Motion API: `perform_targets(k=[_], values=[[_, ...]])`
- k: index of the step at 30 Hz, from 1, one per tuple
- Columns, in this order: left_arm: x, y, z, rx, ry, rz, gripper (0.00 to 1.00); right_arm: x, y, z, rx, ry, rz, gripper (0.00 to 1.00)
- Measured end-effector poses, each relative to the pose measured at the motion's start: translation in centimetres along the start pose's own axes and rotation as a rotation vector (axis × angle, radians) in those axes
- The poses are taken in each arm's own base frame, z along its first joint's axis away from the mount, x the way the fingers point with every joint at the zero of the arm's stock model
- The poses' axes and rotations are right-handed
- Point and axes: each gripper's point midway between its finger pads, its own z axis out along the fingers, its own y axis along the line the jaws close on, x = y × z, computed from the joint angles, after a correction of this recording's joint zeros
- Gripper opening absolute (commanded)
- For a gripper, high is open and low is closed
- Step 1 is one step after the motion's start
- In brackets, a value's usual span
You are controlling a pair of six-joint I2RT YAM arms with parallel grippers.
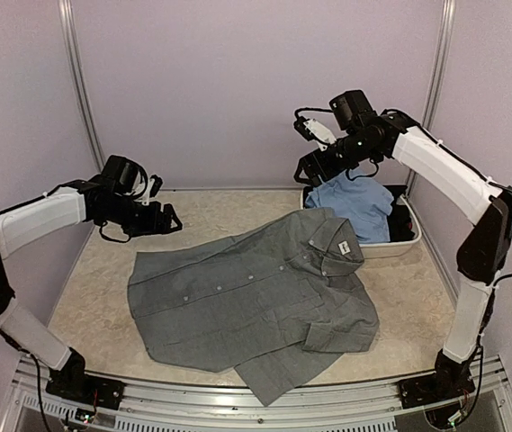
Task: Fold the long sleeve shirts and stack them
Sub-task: Pick up the flattened shirt from the center of the board.
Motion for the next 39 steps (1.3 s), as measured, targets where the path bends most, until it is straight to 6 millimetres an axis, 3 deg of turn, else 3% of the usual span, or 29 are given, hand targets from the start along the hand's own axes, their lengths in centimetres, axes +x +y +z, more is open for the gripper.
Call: perform_targets(k=[2,5,7,11,16,24,26,29,30,39], values=[[-0.3,1.5,1.4,-0.024,0.029,-0.020,0.86,-2.1,-1.7,3.3,-0.011,0.005,-0.061,0.78],[0.2,2.6,3.5,-0.042,0.076,-0.029,0.86,-3.5,-3.4,6.6,-0.029,-0.004,-0.141,0.81],[0.6,3.2,4.6,-0.050,0.103,-0.034,0.87,-2.4,-4.0,8.3,-0.051,0.029,-0.192,0.81],[1.6,4.4,6.2,-0.070,0.141,-0.049,0.87,1.7,-4.3,10.5,-0.119,0.134,-0.237,0.80],[1.8,5.8,6.5,-0.102,0.146,-0.056,0.88,5.2,-4.4,12.9,-0.188,0.210,-0.249,0.74],[3.4,7.9,6.8,-0.133,0.163,-0.071,0.88,8.8,-4.2,15.5,-0.232,0.290,-0.242,0.57],[3.6,8.0,6.9,-0.135,0.167,-0.068,0.89,9.1,-4.1,15.8,-0.237,0.297,-0.245,0.41],[3.5,8.2,6.9,-0.143,0.163,-0.061,0.89,9.2,-4.1,15.8,-0.241,0.298,-0.248,0.06],[3.5,8.2,6.8,-0.144,0.163,-0.061,0.89,9.2,-4.1,15.9,-0.243,0.296,-0.254,0.00],[3.4,8.6,6.8,-0.158,0.160,-0.060,0.89,11.4,-3.0,16.2,-0.257,0.311,-0.247,0.00]])
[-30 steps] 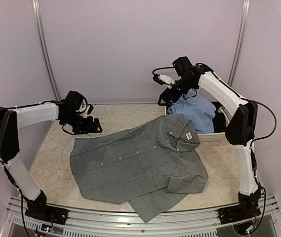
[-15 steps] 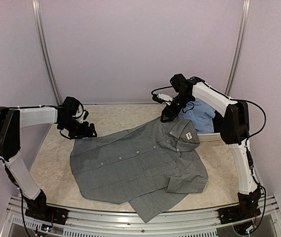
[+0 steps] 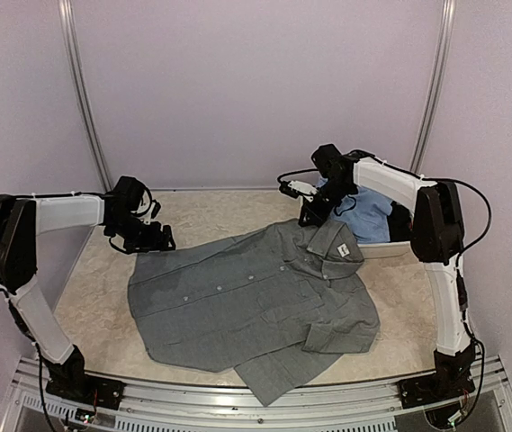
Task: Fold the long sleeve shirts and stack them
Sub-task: Pick up the flattened shirt from the center of the board.
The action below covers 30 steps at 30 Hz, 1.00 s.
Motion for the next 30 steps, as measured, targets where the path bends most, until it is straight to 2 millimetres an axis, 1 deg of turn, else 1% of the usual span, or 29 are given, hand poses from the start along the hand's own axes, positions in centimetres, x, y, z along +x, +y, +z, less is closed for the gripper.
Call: perform_targets(k=[1,2,4,5,6,7,8,9,10,11,12,13,14,16,17,18,19,20,22,23,26,27,30], values=[[0.0,0.0,0.0,-0.003,-0.001,0.000,0.89,-0.1,0.4,-0.7,0.010,-0.011,-0.003,0.00],[-0.1,0.1,-0.1,-0.007,-0.003,0.001,0.89,-0.4,1.1,-1.9,0.025,-0.028,-0.013,0.00],[-0.3,0.2,-0.4,-0.017,-0.013,0.001,0.90,-1.6,3.5,-5.0,0.064,-0.083,-0.053,0.00],[-0.4,0.2,-0.6,-0.019,-0.021,0.002,0.90,-2.3,5.5,-6.9,0.085,-0.120,-0.085,0.00],[-0.7,0.1,-1.2,-0.021,-0.035,0.003,0.90,-2.9,8.4,-9.1,0.096,-0.158,-0.123,0.00],[-0.9,0.0,-1.6,-0.021,-0.048,0.005,0.90,-3.5,11.2,-10.9,0.095,-0.191,-0.159,0.00],[-1.2,-0.1,-2.3,-0.023,-0.067,0.009,0.90,-4.3,14.7,-12.8,0.090,-0.243,-0.204,0.00],[-1.5,-0.3,-3.0,-0.023,-0.084,0.012,0.90,-4.5,17.2,-14.0,0.078,-0.277,-0.228,0.00],[-1.8,-0.5,-3.8,-0.025,-0.103,0.017,0.90,-4.4,20.6,-14.8,0.049,-0.311,-0.252,0.00],[-2.1,-0.7,-4.4,-0.024,-0.121,0.021,0.90,-3.7,22.8,-15.0,0.021,-0.316,-0.258,0.00],[-2.3,-0.9,-5.1,-0.024,-0.138,0.027,0.90,-2.3,24.8,-14.7,-0.007,-0.304,-0.249,0.00],[-2.5,-1.2,-5.6,-0.025,-0.151,0.033,0.90,-0.1,26.1,-13.5,-0.032,-0.261,-0.224,0.00],[-2.5,-1.5,-6.0,-0.023,-0.160,0.040,0.90,2.3,26.8,-12.0,-0.048,-0.200,-0.188,0.00],[-2.4,-2.2,-6.6,-0.024,-0.171,0.058,0.90,7.4,26.9,-8.5,-0.058,-0.055,-0.100,0.00],[-2.2,-2.6,-6.8,-0.028,-0.173,0.070,0.91,10.6,26.8,-6.7,-0.051,0.045,-0.048,0.03],[-2.0,-3.0,-7.0,-0.030,-0.170,0.081,0.91,12.9,26.7,-5.6,-0.042,0.126,-0.015,0.09],[-1.8,-3.5,-7.0,-0.030,-0.168,0.093,0.91,14.9,26.5,-4.7,-0.028,0.205,0.029,0.17],[-1.5,-4.0,-7.0,-0.030,-0.163,0.107,0.91,15.9,26.5,-4.3,-0.019,0.248,0.054,0.27],[-1.0,-4.9,-7.0,-0.027,-0.152,0.129,0.91,16.2,26.7,-4.0,-0.014,0.267,0.097,0.48],[-0.7,-5.3,-6.9,-0.023,-0.145,0.138,0.91,16.1,26.8,-4.1,-0.013,0.266,0.115,0.55],[0.0,-5.8,-6.7,-0.024,-0.128,0.153,0.91,15.2,26.8,-4.4,-0.007,0.243,0.155,0.85],[0.1,-5.8,-6.7,-0.027,-0.125,0.154,0.91,14.8,26.8,-4.6,-0.006,0.232,0.164,0.90],[0.2,-5.6,-6.7,-0.034,-0.121,0.154,0.91,13.2,26.6,-5.8,-0.009,0.174,0.190,0.91]])
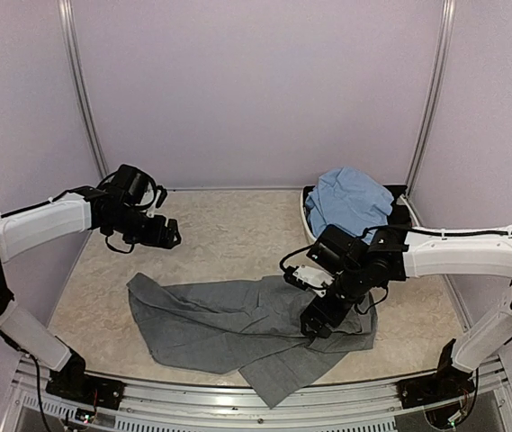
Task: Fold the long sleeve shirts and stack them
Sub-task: Pick up the flattened shirt from the center of the board.
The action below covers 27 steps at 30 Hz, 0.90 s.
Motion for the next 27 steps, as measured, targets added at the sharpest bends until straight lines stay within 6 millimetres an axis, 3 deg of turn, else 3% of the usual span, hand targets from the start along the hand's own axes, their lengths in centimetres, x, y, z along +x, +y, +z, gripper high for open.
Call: perform_targets(k=[3,7,12,14,23,27], values=[[0.1,0.0,0.0,-0.003,0.004,0.001,0.91,-2.0,-0.3,-2.3,-0.015,-0.086,0.033,0.88],[0.8,-0.1,0.3,-0.003,0.019,0.009,0.91,-3.8,-3.1,-4.2,0.002,-0.160,0.112,0.85],[1.7,-0.5,0.4,0.002,0.044,0.022,0.91,-3.0,-6.7,-2.1,0.053,-0.085,0.205,0.79],[1.9,-0.7,0.3,0.008,0.049,0.024,0.91,-2.5,-7.3,-1.3,0.057,-0.052,0.223,0.77],[1.6,-1.1,-0.4,0.019,0.029,0.028,0.91,-0.3,-6.2,-0.1,-0.021,0.013,0.239,0.62],[1.6,-1.1,-0.4,0.019,0.030,0.028,0.91,0.5,-5.5,-0.1,-0.046,0.023,0.233,0.44]])
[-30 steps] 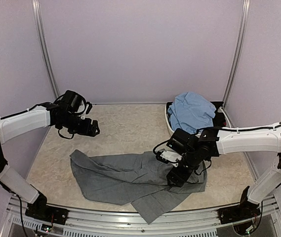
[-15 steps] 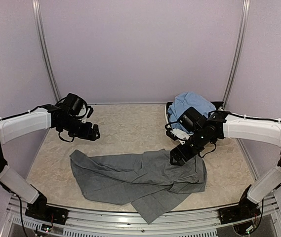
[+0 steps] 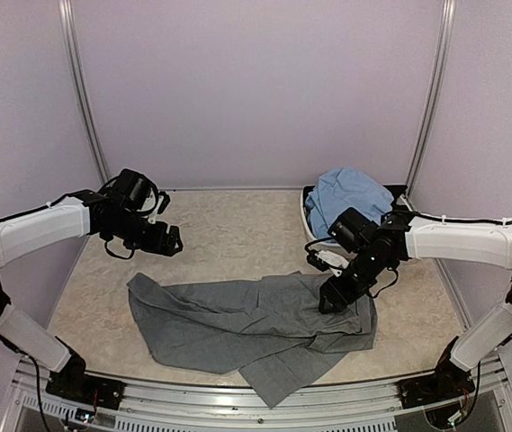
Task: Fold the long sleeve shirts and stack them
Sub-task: Pick up the flattened shirt from the center of the board.
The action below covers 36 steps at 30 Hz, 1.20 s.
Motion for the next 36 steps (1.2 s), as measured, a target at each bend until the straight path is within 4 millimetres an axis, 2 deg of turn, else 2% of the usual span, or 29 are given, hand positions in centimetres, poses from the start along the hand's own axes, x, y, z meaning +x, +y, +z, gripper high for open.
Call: perform_targets(k=[3,6,10,14,18,22,25,30,36], values=[[0.0,0.0,0.0,-0.001,0.000,0.000,0.91,-0.2,0.2,-0.1,-0.004,-0.011,-0.001,0.28],[0.3,0.1,0.2,-0.001,0.007,0.000,0.91,-0.6,0.3,-0.1,-0.006,-0.029,-0.016,0.00],[2.0,0.3,0.9,0.013,0.049,-0.017,0.91,-1.2,-0.1,-0.2,0.012,-0.052,-0.027,0.00],[4.0,0.3,1.5,0.048,0.105,-0.057,0.92,-1.9,-1.8,-1.0,0.057,-0.082,0.012,0.00],[5.4,-1.2,1.5,0.071,0.147,-0.013,0.92,-2.7,-6.1,-3.0,0.143,-0.134,0.123,0.00],[6.3,-4.6,1.2,0.114,0.160,0.123,0.93,-3.7,-10.4,-5.3,0.242,-0.184,0.214,0.00],[5.4,-5.9,1.0,0.105,0.137,0.206,0.94,-3.7,-11.9,-6.1,0.285,-0.192,0.233,0.00],[2.3,-6.1,1.8,0.073,0.066,0.290,0.93,-3.4,-12.1,-6.1,0.295,-0.176,0.210,0.00],[1.8,-6.9,3.1,0.112,0.045,0.535,0.92,-2.6,-11.9,-5.4,0.276,-0.148,0.182,0.00]])
